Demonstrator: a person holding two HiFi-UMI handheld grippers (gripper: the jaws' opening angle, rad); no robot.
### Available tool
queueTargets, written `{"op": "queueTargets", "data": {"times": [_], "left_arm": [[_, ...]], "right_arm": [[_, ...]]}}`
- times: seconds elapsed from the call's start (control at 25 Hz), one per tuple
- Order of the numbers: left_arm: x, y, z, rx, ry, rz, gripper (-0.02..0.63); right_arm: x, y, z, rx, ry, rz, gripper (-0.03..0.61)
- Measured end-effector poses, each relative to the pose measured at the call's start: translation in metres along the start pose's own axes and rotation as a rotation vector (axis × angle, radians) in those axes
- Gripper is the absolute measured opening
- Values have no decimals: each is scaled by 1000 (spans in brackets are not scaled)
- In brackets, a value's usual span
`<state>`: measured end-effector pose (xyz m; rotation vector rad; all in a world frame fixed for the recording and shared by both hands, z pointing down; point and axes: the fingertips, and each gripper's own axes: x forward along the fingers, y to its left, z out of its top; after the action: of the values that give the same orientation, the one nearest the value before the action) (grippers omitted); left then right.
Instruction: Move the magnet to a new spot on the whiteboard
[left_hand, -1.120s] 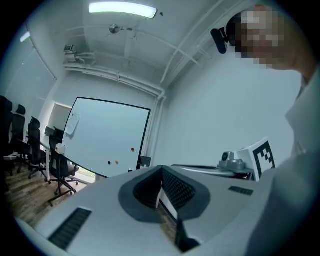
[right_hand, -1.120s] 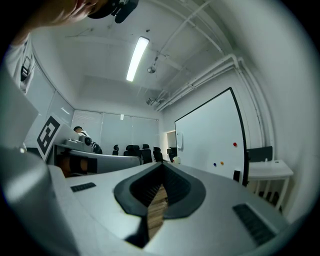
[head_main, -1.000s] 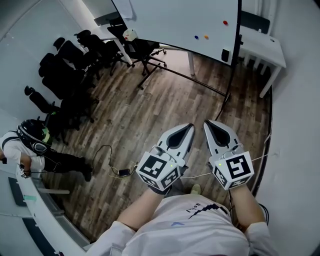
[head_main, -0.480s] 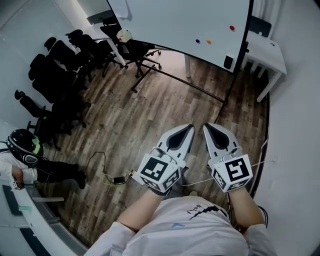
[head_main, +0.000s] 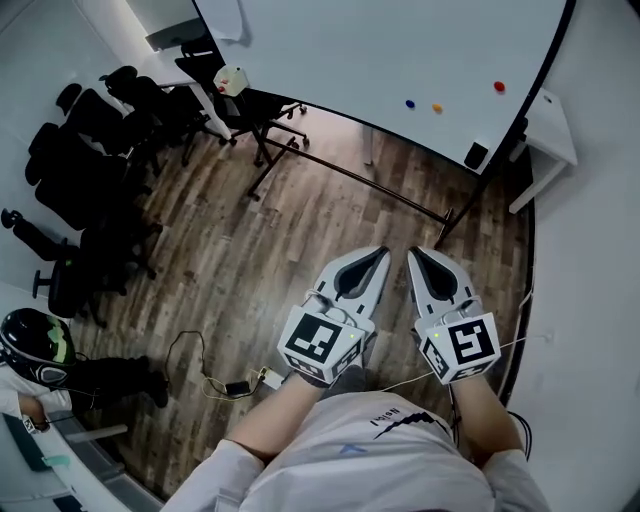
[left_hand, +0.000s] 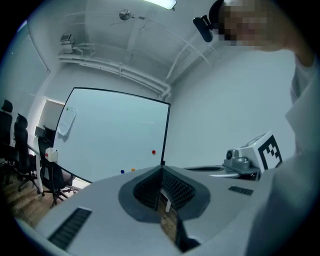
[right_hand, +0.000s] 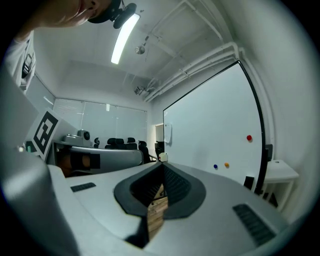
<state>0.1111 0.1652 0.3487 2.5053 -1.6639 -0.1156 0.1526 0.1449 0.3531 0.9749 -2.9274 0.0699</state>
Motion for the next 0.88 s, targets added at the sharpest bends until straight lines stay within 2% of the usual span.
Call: {"op": "queueTargets", "data": {"times": [0.28,0.52,0.88], "left_arm": [[24,52,3,-12,2,-44,12],[48,93,4,-33,-1,-59,12],[123,150,-5,-27,13,-102,12]], "right_arm": [[55,-14,-2,-18,-2,-69,12],[105,-30,2,-17,2,-89,12],[185,-88,-13,20,1,-138,12]]}}
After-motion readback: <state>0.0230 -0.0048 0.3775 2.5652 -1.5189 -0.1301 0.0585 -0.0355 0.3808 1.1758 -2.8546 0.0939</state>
